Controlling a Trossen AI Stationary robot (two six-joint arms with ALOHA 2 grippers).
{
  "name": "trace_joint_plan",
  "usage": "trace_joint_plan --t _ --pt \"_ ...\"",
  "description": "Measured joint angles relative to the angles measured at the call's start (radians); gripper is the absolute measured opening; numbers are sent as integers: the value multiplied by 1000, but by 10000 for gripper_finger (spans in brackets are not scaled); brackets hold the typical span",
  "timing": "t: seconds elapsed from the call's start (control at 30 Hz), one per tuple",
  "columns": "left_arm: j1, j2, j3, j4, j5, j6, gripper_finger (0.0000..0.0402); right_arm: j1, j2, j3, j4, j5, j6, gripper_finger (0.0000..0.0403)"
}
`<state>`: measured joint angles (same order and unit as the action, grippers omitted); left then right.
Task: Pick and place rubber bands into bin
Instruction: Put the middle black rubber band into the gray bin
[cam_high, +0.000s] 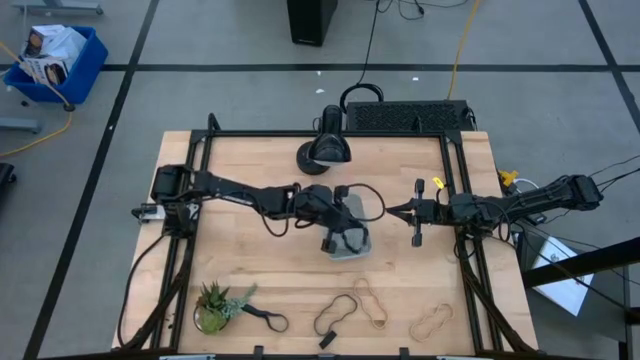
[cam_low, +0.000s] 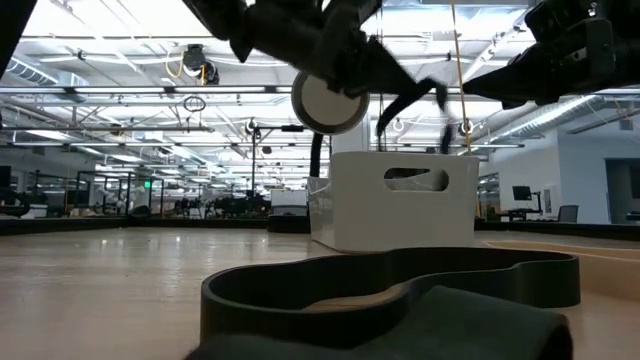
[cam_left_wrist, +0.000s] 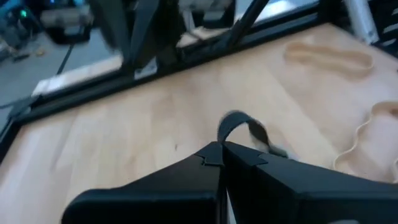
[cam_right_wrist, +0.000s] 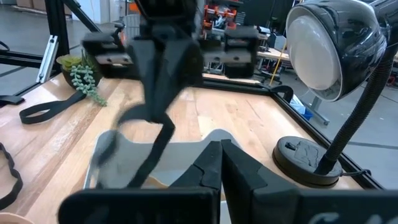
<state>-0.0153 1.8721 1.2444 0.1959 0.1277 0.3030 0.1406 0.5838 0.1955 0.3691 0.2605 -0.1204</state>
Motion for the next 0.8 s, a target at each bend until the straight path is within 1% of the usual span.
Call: trace_joint_plan --t 0.23,0.43,0.53,0.8 --pt "22 17 -76 -19 -28 -17 4 0 0 0 0 0 3 0" --pt "43 26 -89 -33 -29 -45 7 0 0 0 5 0 2 0" --pt "43 26 -89 -37 -25 -46 35 0 0 0 9 3 2 0" --pt "25 26 -89 -12 -24 -43 149 0 0 0 6 3 2 0"
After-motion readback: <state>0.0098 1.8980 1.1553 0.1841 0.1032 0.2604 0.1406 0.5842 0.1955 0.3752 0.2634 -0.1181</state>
